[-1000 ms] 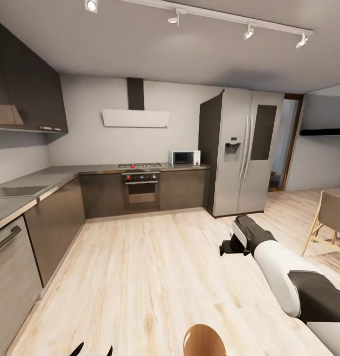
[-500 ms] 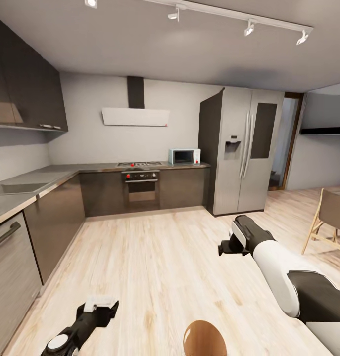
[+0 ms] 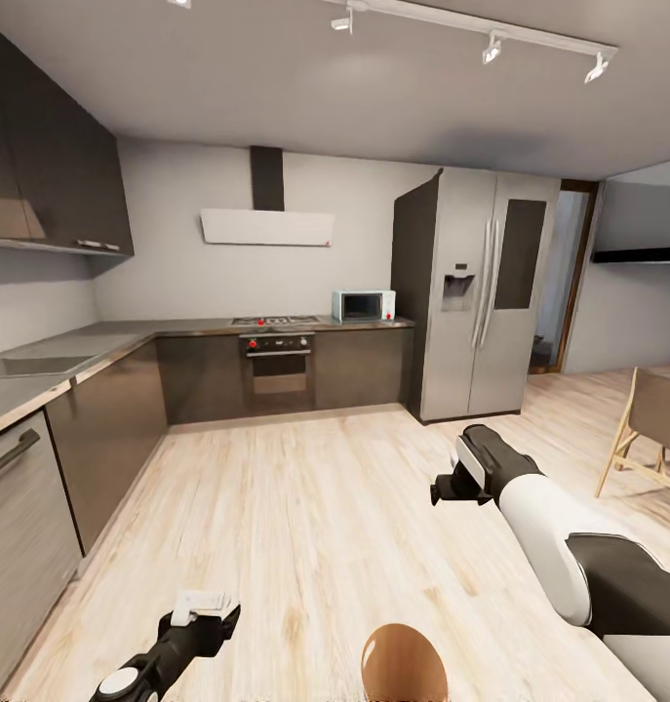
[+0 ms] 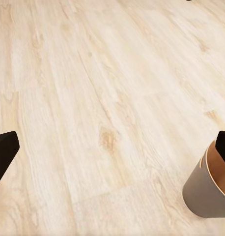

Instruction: Put the three can of soda from the living room inside the tash can in the kitchen.

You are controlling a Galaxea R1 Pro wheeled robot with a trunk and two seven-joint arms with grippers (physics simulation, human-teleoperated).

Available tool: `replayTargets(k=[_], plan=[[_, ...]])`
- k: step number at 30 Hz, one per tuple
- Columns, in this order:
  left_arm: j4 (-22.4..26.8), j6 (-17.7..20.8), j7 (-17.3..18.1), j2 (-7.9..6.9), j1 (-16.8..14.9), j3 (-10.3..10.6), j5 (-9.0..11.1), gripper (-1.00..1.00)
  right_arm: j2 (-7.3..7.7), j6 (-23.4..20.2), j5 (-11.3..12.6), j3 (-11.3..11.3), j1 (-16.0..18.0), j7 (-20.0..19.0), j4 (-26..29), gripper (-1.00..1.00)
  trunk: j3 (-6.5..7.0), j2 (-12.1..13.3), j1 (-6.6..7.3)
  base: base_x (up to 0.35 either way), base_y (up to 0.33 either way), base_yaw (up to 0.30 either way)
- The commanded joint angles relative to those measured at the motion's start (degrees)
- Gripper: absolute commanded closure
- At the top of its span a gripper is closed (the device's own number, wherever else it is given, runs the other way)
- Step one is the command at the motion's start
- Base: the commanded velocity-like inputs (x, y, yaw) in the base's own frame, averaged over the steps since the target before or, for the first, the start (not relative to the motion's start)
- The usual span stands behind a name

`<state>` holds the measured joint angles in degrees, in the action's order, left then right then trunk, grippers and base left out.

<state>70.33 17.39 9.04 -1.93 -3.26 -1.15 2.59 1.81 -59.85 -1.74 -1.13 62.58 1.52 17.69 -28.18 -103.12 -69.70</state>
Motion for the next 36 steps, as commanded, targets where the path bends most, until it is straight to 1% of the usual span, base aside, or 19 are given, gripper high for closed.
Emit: replayTargets(k=[1,12,23,24,25,32,36], plan=[[-0.2,-0.1,0.0,0.0,0.0,0.0,0.0,-1.0,0.01,0.0,0.0,0.0,0.0,0.0,0.0,-1.0,-0.18,-0.4,-0.23,0.0,0.0,0.0],[-0.9,-1.6,0.1,0.0,0.0,0.2,-0.2,-1.0,0.07,0.4,0.0,-0.2,-0.3,0.3,-0.2,-1.0,-2.16,-4.8,-2.64,0.0,0.0,0.0],[-1.0,-1.9,0.2,0.0,0.0,0.2,-0.3,-1.0,-0.12,0.4,0.1,0.0,-0.4,0.3,-0.2,-1.0,-4.13,-9.2,-5.06,0.0,0.0,0.0],[-1.0,-1.9,0.2,0.0,0.0,0.2,-0.3,-1.0,-0.19,0.4,0.1,0.0,-0.4,0.3,-0.2,-1.0,-4.31,-9.6,-5.28,0.0,0.0,0.0],[-1.0,-2.0,0.2,0.0,0.0,0.2,-0.3,-1.0,-0.68,0.4,0.0,0.0,-0.5,0.4,-0.1,-1.0,-4.49,-10.0,-5.5,0.0,0.0,0.0],[-1.0,-2.1,0.1,0.0,0.0,0.2,-0.3,-1.0,-1.73,0.4,0.0,0.0,-0.5,0.6,0.0,-1.0,-5.75,-12.8,-7.04,0.0,0.0,0.0],[-2.0,-2.1,0.1,0.0,0.0,0.2,-0.2,-1.0,-2.0,0.4,-0.1,0.0,-0.5,0.6,0.1,-1.0,-6.53,-14.5,-7.91,0.0,0.0,0.011]])
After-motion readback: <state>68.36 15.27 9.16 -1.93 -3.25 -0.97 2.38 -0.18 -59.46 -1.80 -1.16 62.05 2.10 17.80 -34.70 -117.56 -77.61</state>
